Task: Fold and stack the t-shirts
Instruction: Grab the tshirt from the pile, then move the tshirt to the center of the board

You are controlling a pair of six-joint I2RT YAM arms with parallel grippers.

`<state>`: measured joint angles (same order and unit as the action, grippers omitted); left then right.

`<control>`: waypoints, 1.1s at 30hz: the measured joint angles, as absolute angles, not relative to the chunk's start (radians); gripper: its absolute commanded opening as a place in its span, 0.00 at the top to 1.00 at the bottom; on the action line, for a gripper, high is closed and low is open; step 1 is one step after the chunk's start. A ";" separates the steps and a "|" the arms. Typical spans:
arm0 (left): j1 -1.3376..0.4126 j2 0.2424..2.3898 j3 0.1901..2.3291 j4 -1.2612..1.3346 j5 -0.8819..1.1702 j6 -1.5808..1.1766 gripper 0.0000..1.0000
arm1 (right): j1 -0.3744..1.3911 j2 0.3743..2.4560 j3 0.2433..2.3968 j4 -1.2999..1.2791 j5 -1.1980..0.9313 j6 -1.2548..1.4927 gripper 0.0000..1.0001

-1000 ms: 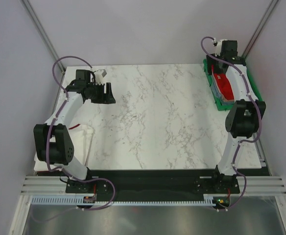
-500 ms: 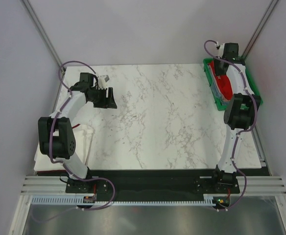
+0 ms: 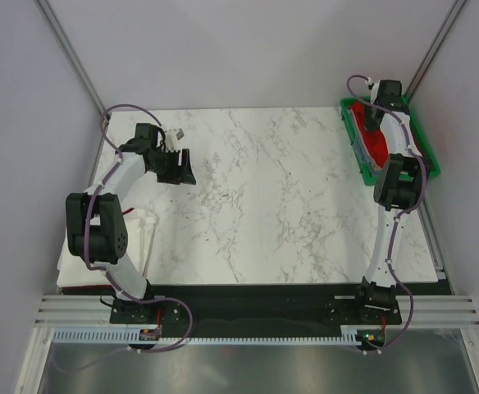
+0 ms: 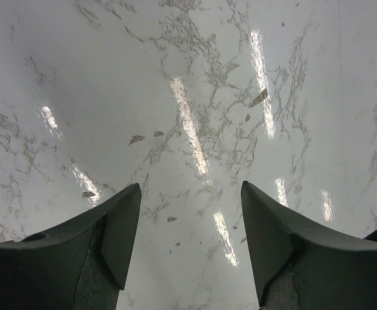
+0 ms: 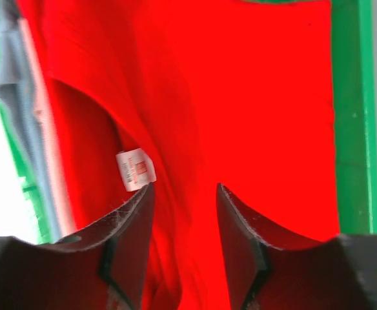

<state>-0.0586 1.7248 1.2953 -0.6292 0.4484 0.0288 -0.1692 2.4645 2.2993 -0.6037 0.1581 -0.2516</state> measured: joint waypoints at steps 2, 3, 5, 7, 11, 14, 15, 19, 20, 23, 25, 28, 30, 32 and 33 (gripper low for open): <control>-0.059 1.725 1.293 -0.631 0.447 0.032 0.29 | -0.174 2.479 2.305 -0.600 0.160 -0.254 0.60; -0.059 1.725 1.292 -0.632 0.447 0.033 0.29 | -0.176 2.486 2.310 -0.598 0.160 -0.257 0.63; -0.059 1.726 1.291 -0.633 0.447 0.035 0.29 | -0.178 2.498 2.319 -0.593 0.160 -0.261 0.73; -0.060 1.730 1.291 -0.633 0.447 0.037 0.29 | -0.179 2.503 2.323 -0.590 0.160 -0.264 0.81; -0.060 1.748 1.291 -0.634 0.447 0.038 0.29 | -0.179 2.503 2.327 -0.586 0.160 -0.271 1.00; -0.061 1.759 1.291 -0.635 0.447 0.038 0.29 | -0.179 2.503 2.327 -0.583 0.159 -0.279 1.00; -0.062 1.760 1.291 -0.635 0.447 0.038 0.29 | -0.179 2.502 2.327 -0.583 0.156 -0.284 1.00; -0.063 1.760 1.291 -0.635 0.440 0.040 0.30 | -0.180 2.465 2.326 -0.594 0.128 -0.303 1.00; -0.063 1.760 1.292 -0.635 0.436 0.043 0.30 | -0.180 2.439 2.323 -0.596 0.117 -0.308 1.00; -0.063 1.760 1.303 -0.635 0.413 0.051 0.29 | -0.177 2.314 2.290 -0.590 0.080 -0.327 1.00; -0.064 1.760 1.320 -0.634 0.393 0.056 0.29 | -0.174 2.194 2.268 -0.578 0.063 -0.342 1.00; -0.063 1.760 1.351 -0.633 0.385 0.066 0.28 | -0.166 2.017 2.265 -0.545 0.037 -0.355 1.00; -0.064 1.760 1.369 -0.632 0.385 0.070 0.28 | -0.155 1.913 2.265 -0.522 0.014 -0.361 1.00; -0.064 1.759 1.378 -0.628 0.385 0.072 0.28 | -0.130 1.825 2.267 -0.508 -0.006 -0.369 1.00; -0.064 1.757 1.380 -0.626 0.385 0.074 0.28 | -0.109 1.789 2.269 -0.504 -0.014 -0.374 1.00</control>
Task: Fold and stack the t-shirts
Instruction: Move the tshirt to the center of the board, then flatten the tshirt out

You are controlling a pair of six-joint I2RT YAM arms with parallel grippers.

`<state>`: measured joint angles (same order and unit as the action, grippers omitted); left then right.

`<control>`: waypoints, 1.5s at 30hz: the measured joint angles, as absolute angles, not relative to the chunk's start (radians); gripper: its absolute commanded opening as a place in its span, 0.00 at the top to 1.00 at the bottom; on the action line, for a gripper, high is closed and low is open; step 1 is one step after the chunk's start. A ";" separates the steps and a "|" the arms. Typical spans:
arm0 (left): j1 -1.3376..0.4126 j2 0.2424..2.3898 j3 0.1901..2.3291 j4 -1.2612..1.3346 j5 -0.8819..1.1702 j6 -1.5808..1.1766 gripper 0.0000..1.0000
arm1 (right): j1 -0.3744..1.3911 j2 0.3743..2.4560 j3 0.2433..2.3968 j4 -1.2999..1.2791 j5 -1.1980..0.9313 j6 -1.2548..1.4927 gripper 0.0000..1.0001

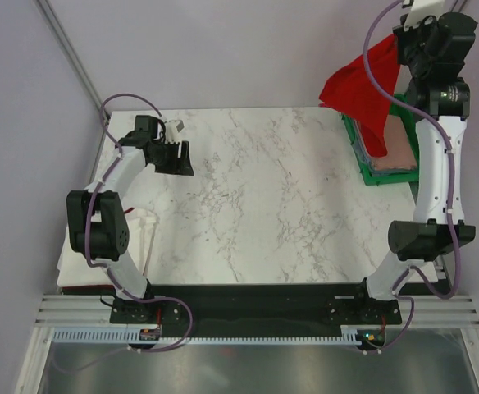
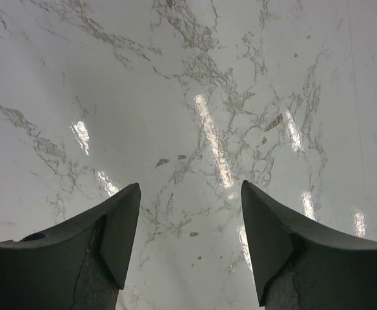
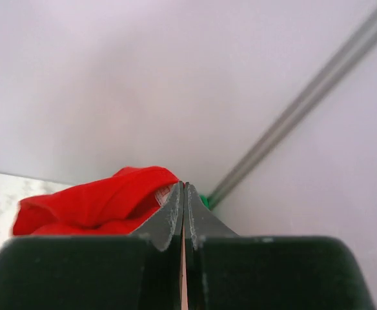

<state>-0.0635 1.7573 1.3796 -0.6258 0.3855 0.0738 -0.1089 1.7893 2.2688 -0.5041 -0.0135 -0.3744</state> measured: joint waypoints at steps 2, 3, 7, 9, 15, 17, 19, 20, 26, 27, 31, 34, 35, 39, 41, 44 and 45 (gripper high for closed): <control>-0.064 1.751 1.380 -0.626 0.385 0.078 0.29 | -0.042 1.738 2.279 -0.504 -0.018 -0.395 1.00; -0.064 1.745 1.380 -0.625 0.385 0.080 0.29 | 0.004 1.720 2.286 -0.505 -0.022 -0.409 1.00; -0.064 1.702 1.364 -0.592 0.378 0.085 0.30 | 0.241 1.700 2.337 -0.521 -0.002 -0.467 1.00; -0.064 1.662 1.338 -0.573 0.368 0.088 0.30 | 0.340 1.703 2.368 -0.539 0.013 -0.490 1.00; -0.064 1.559 1.273 -0.541 0.345 0.102 0.31 | 0.531 1.704 2.457 -0.509 0.073 -0.547 1.00; -0.064 1.533 1.247 -0.536 0.336 0.109 0.31 | 0.564 1.703 2.465 -0.486 0.081 -0.555 1.00; -0.064 1.516 1.227 -0.535 0.322 0.114 0.31 | 0.580 1.702 2.458 -0.472 0.083 -0.558 1.00; -0.064 1.510 1.217 -0.533 0.315 0.117 0.31 | 0.581 1.695 2.432 -0.455 0.088 -0.558 1.00; -0.063 1.507 1.179 -0.527 0.291 0.125 0.31 | 0.535 1.552 1.969 -0.343 0.104 -0.536 1.00; -0.064 1.507 1.176 -0.527 0.289 0.127 0.31 | 0.513 1.531 1.864 -0.331 0.097 -0.524 1.00; -0.064 1.516 1.169 -0.525 0.284 0.155 0.31 | 0.386 1.589 1.622 -0.329 0.058 -0.456 1.00; -0.064 1.535 1.169 -0.535 0.291 0.184 0.31 | 0.290 1.702 1.565 -0.344 0.038 -0.414 1.00; -0.065 1.541 1.169 -0.544 0.300 0.194 0.31 | 0.265 1.732 1.552 -0.351 0.032 -0.403 1.00; -0.095 1.563 1.169 -0.598 0.374 0.231 0.29 | 0.216 1.771 1.528 -0.382 0.011 -0.377 1.00; -0.130 1.578 1.169 -0.620 0.407 0.245 0.29 | 0.217 1.767 1.529 -0.370 -0.007 -0.372 1.00; -0.218 1.621 1.169 -0.655 0.445 0.261 0.28 | 0.224 1.766 1.534 -0.365 -0.037 -0.365 1.00; -0.245 1.631 1.169 -0.662 0.450 0.263 0.28 | 0.227 1.766 1.534 -0.368 -0.049 -0.363 1.00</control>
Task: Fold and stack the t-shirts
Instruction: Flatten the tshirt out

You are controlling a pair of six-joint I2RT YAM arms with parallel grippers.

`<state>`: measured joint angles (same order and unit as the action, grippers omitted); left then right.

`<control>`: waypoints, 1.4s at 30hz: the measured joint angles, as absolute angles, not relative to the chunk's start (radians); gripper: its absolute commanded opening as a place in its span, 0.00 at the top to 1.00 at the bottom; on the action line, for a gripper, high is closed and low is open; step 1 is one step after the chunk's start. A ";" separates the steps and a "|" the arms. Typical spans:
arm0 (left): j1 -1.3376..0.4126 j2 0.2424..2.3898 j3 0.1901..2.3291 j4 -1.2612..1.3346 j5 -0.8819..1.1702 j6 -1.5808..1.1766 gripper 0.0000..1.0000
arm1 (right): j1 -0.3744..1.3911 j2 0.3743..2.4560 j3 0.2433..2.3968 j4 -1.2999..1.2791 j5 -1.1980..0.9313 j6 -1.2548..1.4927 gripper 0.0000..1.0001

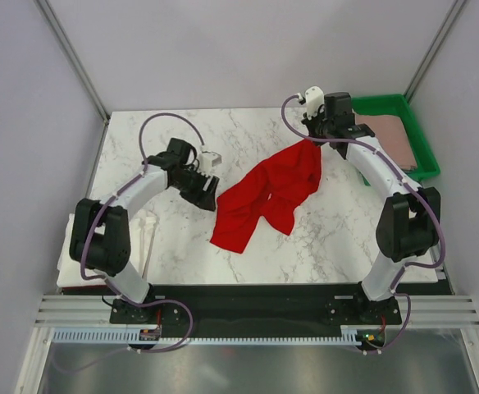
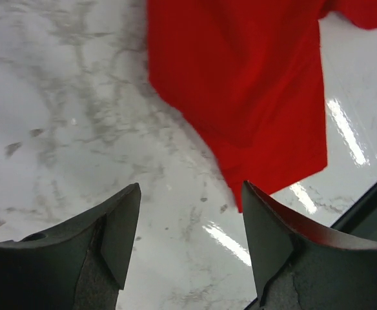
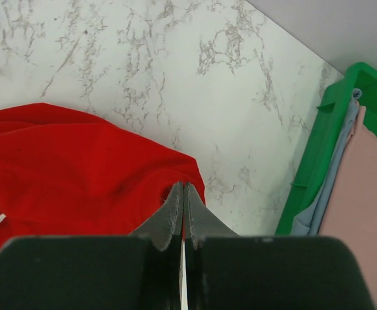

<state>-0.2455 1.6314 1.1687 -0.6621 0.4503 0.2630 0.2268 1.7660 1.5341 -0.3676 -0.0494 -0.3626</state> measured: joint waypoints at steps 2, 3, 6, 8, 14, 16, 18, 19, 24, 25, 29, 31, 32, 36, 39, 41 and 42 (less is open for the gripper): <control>-0.331 1.657 1.169 -0.677 0.452 0.264 0.27 | 0.229 1.766 1.534 -0.371 -0.071 -0.359 1.00; -0.377 1.668 1.169 -0.683 0.451 0.264 0.26 | 0.229 1.766 1.534 -0.374 -0.079 -0.357 1.00; -0.476 1.707 1.183 -0.696 0.438 0.264 0.26 | 0.229 1.766 1.534 -0.381 -0.094 -0.354 1.00; -0.509 1.740 1.203 -0.705 0.410 0.264 0.28 | 0.229 1.766 1.534 -0.382 -0.101 -0.354 1.00; -0.505 1.840 1.276 -0.709 0.303 0.259 0.37 | 0.229 1.733 1.518 -0.384 -0.117 -0.354 1.00; -0.502 1.861 1.296 -0.710 0.267 0.254 0.40 | 0.229 1.708 1.505 -0.385 -0.119 -0.355 1.00; -0.501 1.880 1.320 -0.710 0.232 0.249 0.54 | 0.229 1.685 1.495 -0.385 -0.122 -0.354 1.00; -0.501 1.887 1.331 -0.710 0.215 0.244 0.62 | 0.229 1.676 1.490 -0.385 -0.124 -0.354 1.00; -0.501 1.905 1.368 -0.711 0.172 0.239 0.98 | 0.229 1.652 1.468 -0.382 -0.132 -0.351 1.00; -0.501 1.902 1.373 -0.714 0.163 0.240 0.98 | 0.229 1.650 1.465 -0.383 -0.134 -0.351 1.00; -0.498 1.846 1.372 -0.731 0.135 0.261 0.98 | 0.229 1.604 1.451 -0.408 -0.153 -0.351 1.00; -0.494 1.763 1.350 -0.741 0.123 0.287 0.98 | 0.228 1.546 1.443 -0.442 -0.175 -0.352 1.00; -0.492 1.708 1.340 -0.752 0.116 0.305 0.98 | 0.228 1.506 1.439 -0.461 -0.187 -0.354 1.00; -0.474 1.450 1.319 -0.814 0.107 0.379 0.98 | 0.227 1.319 1.435 -0.543 -0.237 -0.353 1.00; -0.447 1.296 1.324 -0.870 0.111 0.437 0.98 | 0.227 1.205 1.473 -0.650 -0.283 -0.351 1.00; -0.433 1.214 1.324 -0.907 0.111 0.492 0.98 | 0.227 1.165 1.519 -0.720 -0.310 -0.350 1.00; -0.430 1.177 1.320 -0.914 0.110 0.529 0.98 | 0.228 1.151 1.532 -0.741 -0.319 -0.347 1.00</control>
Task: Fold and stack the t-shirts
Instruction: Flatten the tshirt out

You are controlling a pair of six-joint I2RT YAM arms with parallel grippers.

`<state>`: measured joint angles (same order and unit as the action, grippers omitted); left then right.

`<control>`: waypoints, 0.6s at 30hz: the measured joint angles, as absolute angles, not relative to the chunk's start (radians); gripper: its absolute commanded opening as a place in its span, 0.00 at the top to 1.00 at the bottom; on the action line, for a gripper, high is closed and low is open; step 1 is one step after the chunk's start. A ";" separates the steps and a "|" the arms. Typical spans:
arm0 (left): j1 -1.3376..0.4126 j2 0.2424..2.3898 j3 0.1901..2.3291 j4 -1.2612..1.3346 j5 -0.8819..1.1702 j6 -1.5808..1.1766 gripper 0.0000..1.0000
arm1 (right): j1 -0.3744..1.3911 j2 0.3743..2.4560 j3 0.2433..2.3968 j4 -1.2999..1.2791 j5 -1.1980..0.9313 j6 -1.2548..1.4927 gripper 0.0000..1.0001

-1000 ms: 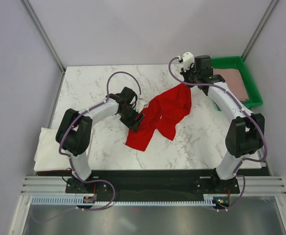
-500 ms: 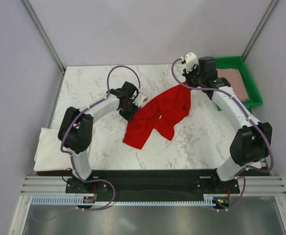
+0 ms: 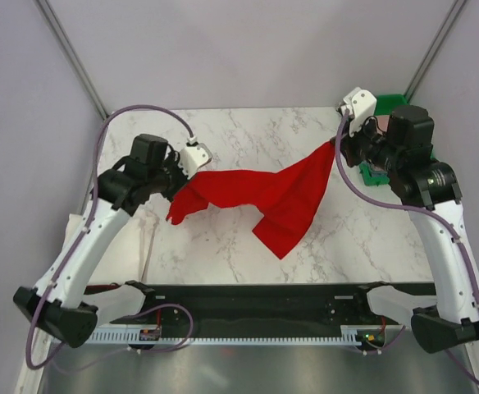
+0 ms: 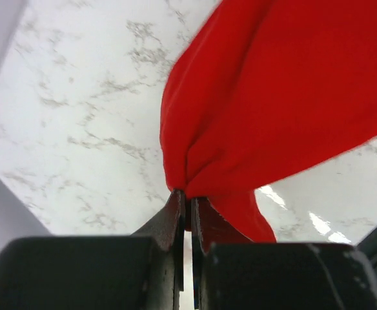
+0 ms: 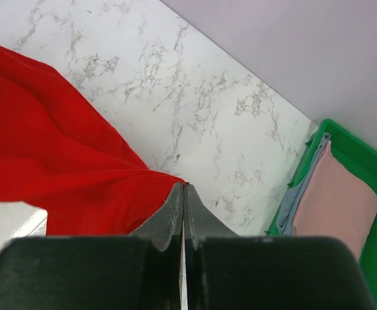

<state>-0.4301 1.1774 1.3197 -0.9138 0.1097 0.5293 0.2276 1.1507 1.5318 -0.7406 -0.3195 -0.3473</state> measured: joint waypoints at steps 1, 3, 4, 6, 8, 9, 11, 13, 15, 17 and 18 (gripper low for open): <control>-0.429 1.150 1.312 -0.915 0.109 0.559 0.98 | 0.227 1.140 1.536 -0.753 -0.324 -0.346 1.00; -0.428 1.079 1.259 -0.883 0.104 0.639 0.98 | 0.227 1.133 1.533 -0.776 -0.325 -0.343 1.00; -0.425 1.057 1.219 -0.858 0.100 0.677 0.98 | 0.227 1.136 1.518 -0.772 -0.325 -0.339 1.00; -0.409 1.047 1.148 -0.808 0.096 0.743 0.98 | 0.227 1.168 1.480 -0.759 -0.324 -0.332 1.00; -0.381 1.123 1.117 -0.758 0.096 0.787 0.98 | 0.227 1.237 1.443 -0.718 -0.323 -0.321 1.00; -0.368 1.190 1.117 -0.724 0.097 0.802 0.98 | 0.227 1.277 1.433 -0.697 -0.322 -0.316 1.00; -0.347 1.368 1.156 -0.675 0.097 0.818 0.98 | 0.227 1.411 1.420 -0.627 -0.313 -0.304 1.00; -0.333 1.615 1.258 -0.623 0.076 0.822 0.98 | 0.227 1.575 1.439 -0.558 -0.297 -0.290 1.00; -0.323 1.839 1.413 -0.620 0.043 0.812 0.95 | 0.223 1.738 1.518 -0.536 -0.277 -0.269 0.96; -0.312 2.050 1.627 -0.633 0.004 0.780 0.75 | 0.212 1.907 1.642 -0.501 -0.255 -0.232 0.61; -0.306 2.127 1.725 -0.638 -0.009 0.757 0.69 | 0.205 1.968 1.691 -0.480 -0.243 -0.223 0.52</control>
<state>-0.3058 2.1265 1.7248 -0.6376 -0.0090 0.7574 0.2050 1.9678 1.6913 -0.4797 -0.2432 -0.2230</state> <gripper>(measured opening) 0.190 0.317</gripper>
